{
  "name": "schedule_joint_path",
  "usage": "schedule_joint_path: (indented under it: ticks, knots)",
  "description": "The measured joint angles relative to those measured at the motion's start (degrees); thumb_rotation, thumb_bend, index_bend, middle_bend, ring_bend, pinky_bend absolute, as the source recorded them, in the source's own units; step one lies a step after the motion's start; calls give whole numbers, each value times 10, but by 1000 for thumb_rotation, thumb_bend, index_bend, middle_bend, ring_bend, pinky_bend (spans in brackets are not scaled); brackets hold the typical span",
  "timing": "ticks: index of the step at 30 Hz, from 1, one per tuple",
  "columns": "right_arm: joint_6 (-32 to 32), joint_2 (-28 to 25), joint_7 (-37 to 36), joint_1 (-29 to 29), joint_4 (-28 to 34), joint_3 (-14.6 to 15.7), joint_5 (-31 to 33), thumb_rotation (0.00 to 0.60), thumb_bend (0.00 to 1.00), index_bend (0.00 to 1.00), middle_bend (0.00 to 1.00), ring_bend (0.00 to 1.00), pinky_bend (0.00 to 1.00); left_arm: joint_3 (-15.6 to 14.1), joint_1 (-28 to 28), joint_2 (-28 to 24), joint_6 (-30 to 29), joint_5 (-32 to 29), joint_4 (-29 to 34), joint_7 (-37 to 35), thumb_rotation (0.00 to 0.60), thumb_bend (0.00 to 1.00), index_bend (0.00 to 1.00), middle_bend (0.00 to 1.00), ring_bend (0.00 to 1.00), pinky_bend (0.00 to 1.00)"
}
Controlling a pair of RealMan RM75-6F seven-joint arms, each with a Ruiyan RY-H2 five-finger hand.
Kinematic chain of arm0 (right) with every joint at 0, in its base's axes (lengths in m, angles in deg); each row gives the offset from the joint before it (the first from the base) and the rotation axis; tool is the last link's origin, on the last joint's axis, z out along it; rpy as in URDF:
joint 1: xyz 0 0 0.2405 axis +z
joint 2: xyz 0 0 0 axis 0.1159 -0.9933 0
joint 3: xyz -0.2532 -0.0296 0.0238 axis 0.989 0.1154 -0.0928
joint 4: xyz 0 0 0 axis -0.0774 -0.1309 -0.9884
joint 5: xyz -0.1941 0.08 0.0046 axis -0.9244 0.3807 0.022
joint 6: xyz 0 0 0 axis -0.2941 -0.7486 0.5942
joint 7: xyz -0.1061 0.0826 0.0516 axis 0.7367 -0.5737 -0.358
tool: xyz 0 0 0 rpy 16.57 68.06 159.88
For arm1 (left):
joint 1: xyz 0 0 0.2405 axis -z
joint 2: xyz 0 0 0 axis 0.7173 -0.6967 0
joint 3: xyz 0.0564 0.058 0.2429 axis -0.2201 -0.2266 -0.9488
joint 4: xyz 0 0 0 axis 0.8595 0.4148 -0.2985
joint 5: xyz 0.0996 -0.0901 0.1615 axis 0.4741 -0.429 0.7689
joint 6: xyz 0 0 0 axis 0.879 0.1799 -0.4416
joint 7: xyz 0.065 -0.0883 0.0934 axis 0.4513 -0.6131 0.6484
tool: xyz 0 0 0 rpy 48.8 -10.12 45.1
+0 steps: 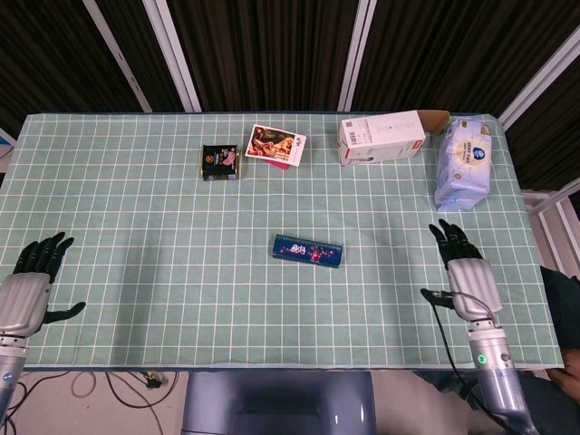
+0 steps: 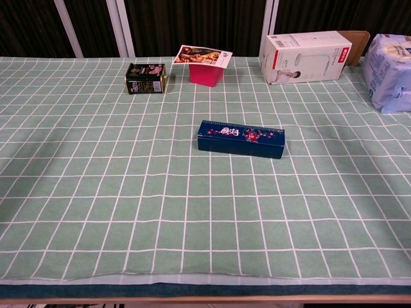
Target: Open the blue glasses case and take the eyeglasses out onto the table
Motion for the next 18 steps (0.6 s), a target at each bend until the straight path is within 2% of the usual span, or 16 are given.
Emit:
schedule_joint_path:
  ticks: [4, 9, 18]
  knots:
    - [-37, 36, 41, 44, 17, -30, 73, 600, 58, 0, 0, 0, 250, 0, 1, -2, 4, -3, 1, -5, 600, 0, 0, 0, 0, 0]
    - [-63, 100, 94, 99, 16, -52, 142, 600, 64, 0, 0, 0, 250, 1, 4, -5, 13, -10, 4, -9, 600, 0, 0, 0, 0, 0]
    - [-78, 209, 144, 166, -67, -62, 215, 600, 64, 0, 0, 0, 250, 4, 7, -7, 23, -22, 8, -15, 600, 0, 0, 0, 0, 0]
